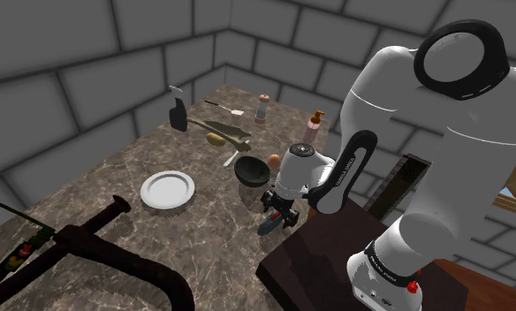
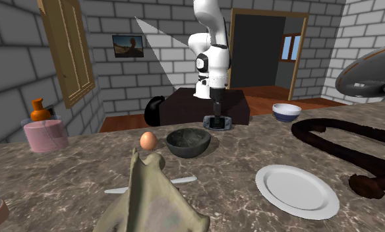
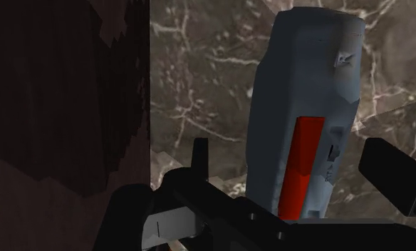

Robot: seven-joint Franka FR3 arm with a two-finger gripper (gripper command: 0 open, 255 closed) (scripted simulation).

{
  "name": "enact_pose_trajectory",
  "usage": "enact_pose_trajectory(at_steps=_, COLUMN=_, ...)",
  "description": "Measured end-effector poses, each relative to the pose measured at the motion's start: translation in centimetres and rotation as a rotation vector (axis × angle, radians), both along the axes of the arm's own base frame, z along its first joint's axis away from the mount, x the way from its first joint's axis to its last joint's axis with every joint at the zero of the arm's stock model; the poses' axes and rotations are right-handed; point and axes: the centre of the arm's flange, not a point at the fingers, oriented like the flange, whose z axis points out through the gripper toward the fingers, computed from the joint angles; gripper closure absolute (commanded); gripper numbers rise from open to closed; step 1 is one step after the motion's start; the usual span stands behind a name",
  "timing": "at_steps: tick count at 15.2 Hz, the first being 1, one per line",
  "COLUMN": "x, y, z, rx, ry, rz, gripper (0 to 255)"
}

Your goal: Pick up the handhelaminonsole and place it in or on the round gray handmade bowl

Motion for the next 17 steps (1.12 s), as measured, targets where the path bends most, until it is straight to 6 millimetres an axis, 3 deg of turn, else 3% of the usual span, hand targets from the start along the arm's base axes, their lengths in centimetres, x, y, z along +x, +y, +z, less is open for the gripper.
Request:
enact_pose_trajectory(at_steps=2, x=0.0, y=0.0, z=0.0, rx=0.0, ry=0.0, rz=0.0, gripper=0)
enact_pose_trajectory(at_steps=3, x=0.0, y=0.0, z=0.0, rx=0.0, ry=0.0, rz=0.0, gripper=255)
enact_pose_trajectory(at_steps=13, x=0.0, y=0.0, z=0.0, rx=0.0, ry=0.0, rz=0.0, gripper=255)
enact_pose_trajectory(at_steps=17, x=-0.1, y=0.0, z=1.5, rx=0.001, ry=-0.001, rz=0.0, gripper=255)
